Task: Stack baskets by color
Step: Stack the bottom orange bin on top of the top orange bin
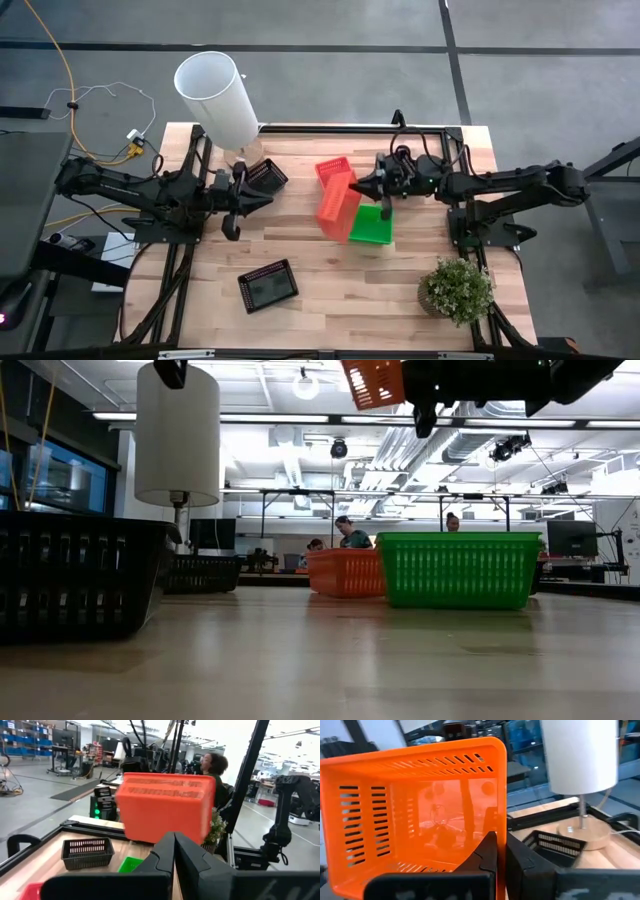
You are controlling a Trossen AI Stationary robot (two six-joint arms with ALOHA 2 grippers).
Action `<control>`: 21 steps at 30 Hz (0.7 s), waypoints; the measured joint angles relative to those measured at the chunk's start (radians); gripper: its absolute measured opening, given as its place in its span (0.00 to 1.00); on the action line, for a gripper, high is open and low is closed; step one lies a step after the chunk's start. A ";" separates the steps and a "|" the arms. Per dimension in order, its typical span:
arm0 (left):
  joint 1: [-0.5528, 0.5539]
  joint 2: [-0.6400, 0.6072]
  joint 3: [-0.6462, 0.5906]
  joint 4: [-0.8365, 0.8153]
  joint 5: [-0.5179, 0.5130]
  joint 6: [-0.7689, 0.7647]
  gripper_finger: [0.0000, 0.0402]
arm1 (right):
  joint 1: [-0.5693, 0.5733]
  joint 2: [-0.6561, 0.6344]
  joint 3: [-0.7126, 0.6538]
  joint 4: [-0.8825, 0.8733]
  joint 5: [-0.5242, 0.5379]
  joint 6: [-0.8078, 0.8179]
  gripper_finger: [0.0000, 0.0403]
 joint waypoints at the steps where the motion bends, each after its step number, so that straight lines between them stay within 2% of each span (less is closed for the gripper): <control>1: 0.000 0.000 0.000 -0.001 -0.007 0.000 0.00 | 0.000 0.000 0.001 0.001 -0.010 0.001 0.00; 9: 0.000 0.000 0.000 -0.004 -0.029 0.001 0.00 | -0.012 0.000 0.002 -0.046 -0.007 -0.013 0.00; 11: 0.000 0.000 0.000 -0.004 -0.029 0.002 0.00 | -0.037 0.000 0.026 -0.109 -0.007 -0.013 0.00; 15: 0.000 0.000 0.000 -0.004 -0.029 0.000 0.00 | -0.114 0.031 0.226 -0.561 0.045 -0.132 0.00; 17: 0.000 0.000 0.000 -0.004 -0.029 0.000 0.00 | -0.154 0.089 0.359 -0.816 0.064 -0.244 0.00; 21: 0.000 0.000 0.000 -0.003 -0.029 0.000 0.00 | -0.221 0.263 0.649 -1.137 0.119 -0.456 0.00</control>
